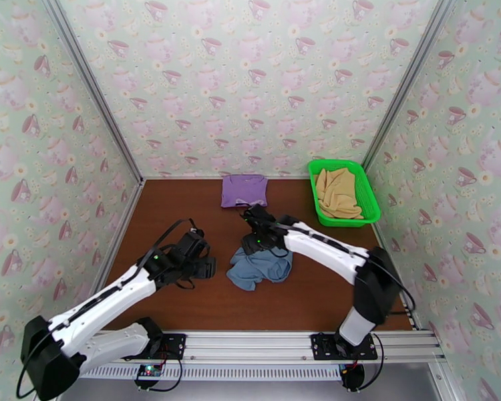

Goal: Fold and stack the mixed laundry pile

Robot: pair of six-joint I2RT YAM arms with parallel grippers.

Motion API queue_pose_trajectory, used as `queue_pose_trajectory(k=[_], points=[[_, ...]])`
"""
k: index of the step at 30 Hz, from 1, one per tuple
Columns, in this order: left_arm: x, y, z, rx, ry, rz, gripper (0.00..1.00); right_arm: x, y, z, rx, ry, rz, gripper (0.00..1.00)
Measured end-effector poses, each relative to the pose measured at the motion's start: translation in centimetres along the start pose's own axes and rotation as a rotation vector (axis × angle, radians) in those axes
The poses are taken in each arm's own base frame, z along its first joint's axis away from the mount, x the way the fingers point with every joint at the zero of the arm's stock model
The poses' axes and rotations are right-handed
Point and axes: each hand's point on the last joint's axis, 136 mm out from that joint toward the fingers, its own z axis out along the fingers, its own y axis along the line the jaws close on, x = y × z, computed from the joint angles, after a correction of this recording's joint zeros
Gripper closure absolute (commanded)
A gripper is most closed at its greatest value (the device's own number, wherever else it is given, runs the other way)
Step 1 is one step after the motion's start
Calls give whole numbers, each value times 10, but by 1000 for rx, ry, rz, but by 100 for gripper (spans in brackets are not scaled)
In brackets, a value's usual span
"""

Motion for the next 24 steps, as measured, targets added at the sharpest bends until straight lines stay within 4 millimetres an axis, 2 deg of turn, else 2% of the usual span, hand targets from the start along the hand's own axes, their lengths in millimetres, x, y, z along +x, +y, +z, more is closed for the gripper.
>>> queue_pose_trajectory(k=[3, 5, 7, 11, 12, 15, 18, 24], points=[[1, 7, -3, -6, -14, -22, 25, 9, 5, 18, 3, 61, 9, 37], [3, 10, -2, -11, -9, -24, 25, 15, 6, 23, 6, 87, 18, 43], [6, 11, 0, -16, -3, -25, 25, 17, 7, 26, 6, 96, 29, 56], [7, 10, 4, -16, 10, -23, 26, 18, 10, 26, 1, 96, 54, 96], [7, 9, 6, -14, 15, -22, 27, 18, 10, 26, 2, 97, 55, 100], [8, 1, 13, 8, 33, -14, 32, 19, 7, 24, 12, 91, 68, 100], [11, -18, 21, 59, 52, 37, 33, 14, 1, 8, 28, 52, 73, 100], [24, -67, 49, 171, 97, 216, 35, -5, -24, -66, 24, -131, 128, 100]])
